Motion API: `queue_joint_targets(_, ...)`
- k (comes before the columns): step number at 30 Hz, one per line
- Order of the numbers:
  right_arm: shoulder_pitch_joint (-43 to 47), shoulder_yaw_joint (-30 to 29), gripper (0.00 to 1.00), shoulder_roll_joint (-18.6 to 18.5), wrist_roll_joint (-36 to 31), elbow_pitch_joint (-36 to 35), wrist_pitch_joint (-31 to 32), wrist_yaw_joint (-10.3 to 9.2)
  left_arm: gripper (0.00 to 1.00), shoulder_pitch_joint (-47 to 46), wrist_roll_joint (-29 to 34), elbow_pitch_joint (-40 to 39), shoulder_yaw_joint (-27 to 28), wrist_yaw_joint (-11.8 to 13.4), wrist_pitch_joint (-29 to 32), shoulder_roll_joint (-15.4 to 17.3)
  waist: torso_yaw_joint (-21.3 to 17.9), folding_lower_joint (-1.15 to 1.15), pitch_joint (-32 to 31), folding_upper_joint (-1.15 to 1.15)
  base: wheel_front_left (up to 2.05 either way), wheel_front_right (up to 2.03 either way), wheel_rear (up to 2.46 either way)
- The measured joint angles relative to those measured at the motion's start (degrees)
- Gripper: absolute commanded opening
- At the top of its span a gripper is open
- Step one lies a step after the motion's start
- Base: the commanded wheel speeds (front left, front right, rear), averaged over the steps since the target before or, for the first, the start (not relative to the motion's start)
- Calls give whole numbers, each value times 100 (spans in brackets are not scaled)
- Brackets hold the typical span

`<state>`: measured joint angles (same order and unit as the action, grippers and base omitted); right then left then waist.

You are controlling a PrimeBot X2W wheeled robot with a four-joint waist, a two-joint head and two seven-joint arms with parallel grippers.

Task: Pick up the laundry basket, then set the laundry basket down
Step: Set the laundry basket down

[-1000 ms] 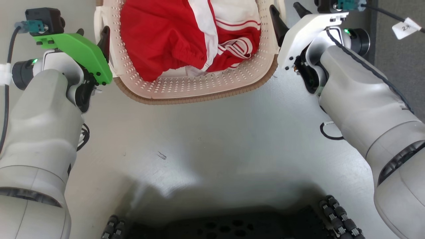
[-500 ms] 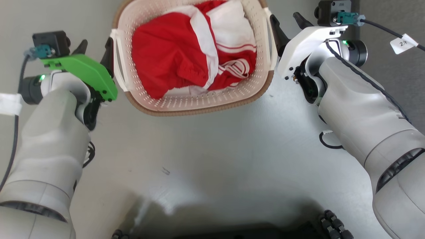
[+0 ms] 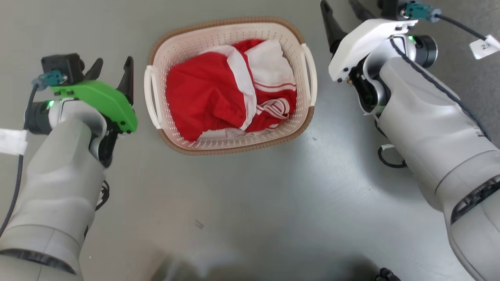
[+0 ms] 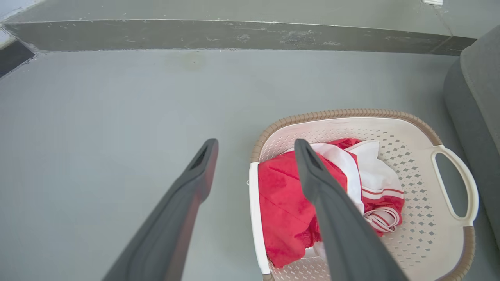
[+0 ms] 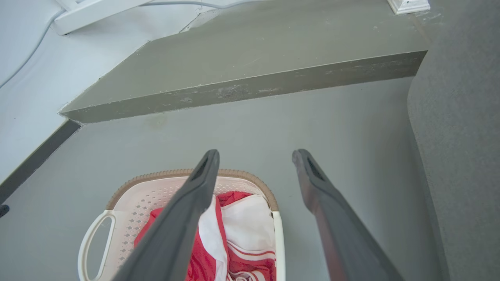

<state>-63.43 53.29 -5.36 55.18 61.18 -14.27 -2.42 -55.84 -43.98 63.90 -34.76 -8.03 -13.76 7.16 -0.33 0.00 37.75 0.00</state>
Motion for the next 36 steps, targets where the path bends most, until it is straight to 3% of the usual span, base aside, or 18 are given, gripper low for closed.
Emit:
queue_joint_targets(13,639,-800,100,-283,-691,-1082,-16,-232,100,461,222,-486,153,20,-66,136,-23,0,-699,0,0,0,0)
queue_joint_targets(24,1534,-1532,100,-487,-1533,-2164,-18,-424,100,942,658,-1956,906,460,-67,386,-26,0,-1404,0,0,0,0)
queue_joint_targets(36,2554,-2213,100,-643,-2507,-3208,-32,-474,100,2026,1145,-3177,1356,804,-67,427,-56,0,-2052,0,0,0,0)
